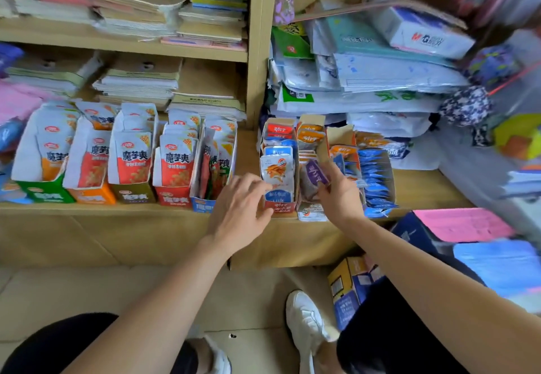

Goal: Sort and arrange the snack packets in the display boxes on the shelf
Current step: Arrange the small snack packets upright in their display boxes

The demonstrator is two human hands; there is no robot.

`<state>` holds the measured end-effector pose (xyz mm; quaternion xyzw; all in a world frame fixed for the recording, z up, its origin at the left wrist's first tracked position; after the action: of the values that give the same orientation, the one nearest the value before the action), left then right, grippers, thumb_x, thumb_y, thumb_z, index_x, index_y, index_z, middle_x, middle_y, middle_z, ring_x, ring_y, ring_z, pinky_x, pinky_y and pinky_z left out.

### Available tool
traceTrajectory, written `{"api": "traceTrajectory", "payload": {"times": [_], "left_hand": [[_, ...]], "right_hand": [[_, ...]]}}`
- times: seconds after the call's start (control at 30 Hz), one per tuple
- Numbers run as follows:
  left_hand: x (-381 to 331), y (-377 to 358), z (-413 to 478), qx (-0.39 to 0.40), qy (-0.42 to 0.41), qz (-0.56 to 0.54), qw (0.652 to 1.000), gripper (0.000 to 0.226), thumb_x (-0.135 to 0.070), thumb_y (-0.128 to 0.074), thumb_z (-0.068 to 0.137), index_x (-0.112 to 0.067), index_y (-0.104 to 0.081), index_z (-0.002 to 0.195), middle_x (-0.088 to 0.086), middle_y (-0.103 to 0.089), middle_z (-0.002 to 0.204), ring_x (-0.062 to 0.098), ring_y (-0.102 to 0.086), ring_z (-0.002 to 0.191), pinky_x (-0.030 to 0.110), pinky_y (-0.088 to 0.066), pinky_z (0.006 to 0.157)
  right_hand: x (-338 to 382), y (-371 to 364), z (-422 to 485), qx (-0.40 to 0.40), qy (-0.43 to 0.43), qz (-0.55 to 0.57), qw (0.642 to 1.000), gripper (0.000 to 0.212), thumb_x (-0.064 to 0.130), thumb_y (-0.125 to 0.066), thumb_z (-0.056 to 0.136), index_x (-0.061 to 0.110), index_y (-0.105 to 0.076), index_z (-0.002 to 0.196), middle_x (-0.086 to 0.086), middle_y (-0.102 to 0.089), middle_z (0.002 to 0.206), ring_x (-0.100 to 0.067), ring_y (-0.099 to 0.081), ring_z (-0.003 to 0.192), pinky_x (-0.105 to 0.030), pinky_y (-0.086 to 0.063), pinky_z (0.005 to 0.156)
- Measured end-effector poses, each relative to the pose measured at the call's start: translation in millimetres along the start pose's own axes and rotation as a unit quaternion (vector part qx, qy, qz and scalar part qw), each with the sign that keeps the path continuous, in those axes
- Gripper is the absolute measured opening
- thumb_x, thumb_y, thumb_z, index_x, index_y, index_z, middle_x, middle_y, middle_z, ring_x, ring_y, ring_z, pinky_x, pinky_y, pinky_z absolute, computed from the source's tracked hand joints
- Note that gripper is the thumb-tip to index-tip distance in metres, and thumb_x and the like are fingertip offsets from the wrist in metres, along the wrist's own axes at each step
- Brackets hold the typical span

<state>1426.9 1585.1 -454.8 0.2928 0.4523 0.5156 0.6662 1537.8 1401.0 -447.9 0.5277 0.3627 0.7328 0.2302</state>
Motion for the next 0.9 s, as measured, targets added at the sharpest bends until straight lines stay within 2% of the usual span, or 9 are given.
{"api": "traceTrajectory", "payload": {"times": [0.07, 0.13, 0.2, 0.3, 0.4, 0.53, 0.63, 0.77, 0.9], "left_hand": [[-14.1, -14.6, 14.7, 0.049, -0.018, -0.006, 0.999, 0.048, -0.039, -0.069, 0.09, -0.024, -0.06, 0.134, -0.006, -0.057, 0.133, 0.019, -0.049, 0.121, 0.036, -0.046, 0.097], [-26.8, -26.5, 25.5, 0.087, -0.023, 0.002, 0.996, 0.047, -0.041, -0.064, 0.094, -0.025, -0.058, 0.137, -0.007, -0.057, 0.138, 0.019, -0.048, 0.125, 0.037, -0.043, 0.097], [-34.0, -36.2, 30.2, 0.106, -0.032, 0.055, 0.992, 0.036, -0.042, -0.06, 0.096, -0.028, -0.064, 0.129, -0.007, -0.064, 0.129, 0.019, -0.055, 0.118, 0.037, -0.04, 0.09], [-28.5, -41.0, 32.7, 0.106, -0.008, 0.113, 0.988, 0.018, -0.035, -0.06, 0.097, -0.028, -0.073, 0.106, -0.006, -0.073, 0.105, 0.018, -0.064, 0.099, 0.036, -0.037, 0.08], [-15.7, -39.6, 36.3, 0.095, 0.03, 0.083, 0.992, 0.011, -0.03, -0.065, 0.095, -0.028, -0.076, 0.098, -0.005, -0.075, 0.097, 0.019, -0.065, 0.091, 0.035, -0.044, 0.081], [-14.4, -38.1, 34.5, 0.087, 0.024, 0.046, 0.995, 0.012, -0.031, -0.067, 0.093, -0.027, -0.077, 0.099, -0.005, -0.075, 0.098, 0.018, -0.067, 0.09, 0.035, -0.049, 0.081], [-16.1, -32.3, 41.4, 0.071, 0.066, -0.045, 0.994, 0.012, -0.031, -0.067, 0.092, -0.029, -0.076, 0.099, -0.011, -0.075, 0.097, 0.013, -0.069, 0.089, 0.031, -0.056, 0.072], [-10.4, -29.4, 51.1, 0.04, 0.135, -0.151, 0.978, 0.011, -0.03, -0.064, 0.094, -0.031, -0.074, 0.097, -0.018, -0.073, 0.091, 0.004, -0.068, 0.082, 0.034, -0.059, 0.064], [-26.8, -32.5, 52.0, 0.098, 0.125, -0.125, 0.979, 0.019, -0.04, -0.062, 0.096, -0.032, -0.07, 0.111, -0.018, -0.072, 0.1, 0.005, -0.067, 0.09, 0.021, -0.048, 0.058]], "right_hand": [[-9.9, 12.7, 4.9, -0.019, -0.015, 0.005, 1.0, 0.046, 0.004, -0.05, 0.097, 0.024, -0.049, 0.138, -0.002, -0.066, 0.108, -0.008, -0.056, 0.076, -0.027, -0.048, 0.062], [-18.8, 21.4, 9.0, -0.021, -0.02, 0.026, 0.999, 0.051, 0.003, -0.053, 0.096, 0.028, -0.048, 0.14, -0.003, -0.066, 0.113, -0.013, -0.064, 0.083, -0.03, -0.056, 0.064], [-26.1, 29.5, 13.0, -0.026, -0.034, 0.05, 0.998, 0.05, 0.004, -0.055, 0.096, 0.026, -0.05, 0.14, 0.0, -0.069, 0.11, -0.016, -0.07, 0.082, -0.028, -0.058, 0.062], [-30.2, 44.1, 17.1, -0.055, -0.063, 0.101, 0.991, 0.023, 0.005, -0.055, 0.097, 0.017, -0.064, 0.114, -0.007, -0.075, 0.094, -0.017, -0.072, 0.07, -0.033, -0.06, 0.063], [-31.4, 59.4, 18.2, -0.099, -0.085, 0.168, 0.977, 0.014, 0.007, -0.059, 0.097, 0.014, -0.067, 0.107, -0.008, -0.075, 0.088, -0.02, -0.073, 0.068, -0.039, -0.063, 0.066], [-30.4, 69.0, 16.1, -0.118, -0.074, 0.208, 0.968, 0.02, 0.009, -0.063, 0.095, 0.028, -0.066, 0.093, -0.003, -0.075, 0.082, -0.02, -0.074, 0.071, -0.041, -0.062, 0.07], [-19.7, 60.3, 5.2, -0.076, 0.035, 0.082, 0.993, 0.015, 0.007, -0.07, 0.09, 0.018, -0.076, 0.098, 0.004, -0.075, 0.084, -0.007, -0.069, 0.071, -0.026, -0.059, 0.069], [-23.1, 27.1, -17.4, 0.018, 0.193, -0.072, 0.978, 0.017, 0.0, -0.078, 0.079, 0.009, -0.08, 0.093, -0.005, -0.077, 0.095, -0.024, -0.073, 0.088, -0.042, -0.061, 0.08], [-25.4, 18.2, -16.7, 0.007, 0.27, -0.105, 0.957, 0.022, -0.002, -0.085, 0.069, 0.01, -0.081, 0.087, -0.006, -0.078, 0.091, -0.026, -0.074, 0.083, -0.041, -0.063, 0.072]]}}
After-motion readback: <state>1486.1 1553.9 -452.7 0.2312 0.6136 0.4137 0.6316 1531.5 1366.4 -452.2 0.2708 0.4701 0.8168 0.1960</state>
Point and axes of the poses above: each hand's wrist, its own z-axis towards the middle knuckle, its own y-axis out of the back of the hand, x = y × z, the point moved 6 cm from there along z, towards the middle knuckle
